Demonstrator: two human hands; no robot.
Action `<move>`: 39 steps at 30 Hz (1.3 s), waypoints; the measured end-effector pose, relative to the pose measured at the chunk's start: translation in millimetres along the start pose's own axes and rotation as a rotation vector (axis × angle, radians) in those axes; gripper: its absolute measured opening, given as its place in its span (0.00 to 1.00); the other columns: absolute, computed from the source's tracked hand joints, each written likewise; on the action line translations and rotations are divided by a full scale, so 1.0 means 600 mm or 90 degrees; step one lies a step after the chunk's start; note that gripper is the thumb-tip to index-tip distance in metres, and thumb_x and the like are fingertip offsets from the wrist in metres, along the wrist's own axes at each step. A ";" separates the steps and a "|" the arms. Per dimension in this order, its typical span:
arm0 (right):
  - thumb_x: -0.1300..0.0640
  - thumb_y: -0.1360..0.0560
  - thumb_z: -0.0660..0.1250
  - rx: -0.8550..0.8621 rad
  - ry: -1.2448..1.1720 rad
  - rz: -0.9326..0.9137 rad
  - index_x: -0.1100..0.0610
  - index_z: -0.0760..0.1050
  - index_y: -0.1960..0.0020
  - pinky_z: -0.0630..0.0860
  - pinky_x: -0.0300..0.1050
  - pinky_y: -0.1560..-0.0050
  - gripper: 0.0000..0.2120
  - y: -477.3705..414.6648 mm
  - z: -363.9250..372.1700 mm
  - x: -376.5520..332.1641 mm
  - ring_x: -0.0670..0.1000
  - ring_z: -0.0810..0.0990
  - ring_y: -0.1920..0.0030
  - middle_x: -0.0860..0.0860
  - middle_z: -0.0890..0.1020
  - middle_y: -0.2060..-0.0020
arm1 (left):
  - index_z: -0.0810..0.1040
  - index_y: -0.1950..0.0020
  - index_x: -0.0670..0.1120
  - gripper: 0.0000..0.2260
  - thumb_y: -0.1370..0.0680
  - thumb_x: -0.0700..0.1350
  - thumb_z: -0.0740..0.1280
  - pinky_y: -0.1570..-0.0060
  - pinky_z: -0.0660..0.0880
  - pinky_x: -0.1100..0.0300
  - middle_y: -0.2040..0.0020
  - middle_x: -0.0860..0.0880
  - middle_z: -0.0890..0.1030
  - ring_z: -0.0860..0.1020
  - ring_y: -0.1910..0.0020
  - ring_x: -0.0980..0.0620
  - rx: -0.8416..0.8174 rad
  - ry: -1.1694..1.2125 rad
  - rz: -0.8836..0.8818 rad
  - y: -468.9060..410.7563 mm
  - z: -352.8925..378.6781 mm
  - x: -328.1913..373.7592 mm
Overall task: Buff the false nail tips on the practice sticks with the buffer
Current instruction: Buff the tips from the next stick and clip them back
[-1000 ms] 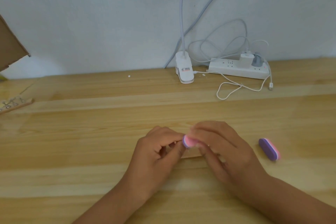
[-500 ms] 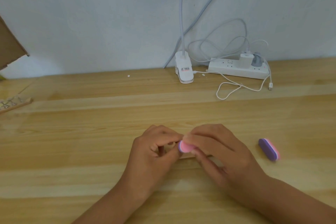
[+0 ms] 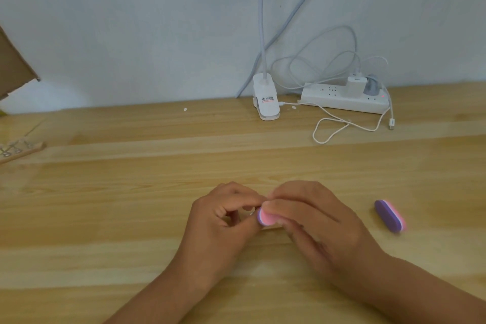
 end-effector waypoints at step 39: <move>0.64 0.20 0.64 0.045 0.002 0.040 0.56 0.77 0.38 0.74 0.40 0.39 0.12 -0.006 -0.007 0.006 0.48 0.78 0.40 0.49 0.78 0.42 | 0.86 0.57 0.54 0.06 0.29 0.53 0.71 0.65 0.73 0.60 0.60 0.51 0.83 0.78 0.62 0.50 0.014 -0.023 0.025 0.001 -0.002 0.006</move>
Point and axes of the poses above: each hand's wrist, its own y-axis away from the middle knuckle, its own z-axis out of the palm, x = y × z, the point moved 4 cm from there along -y, towards the middle knuckle
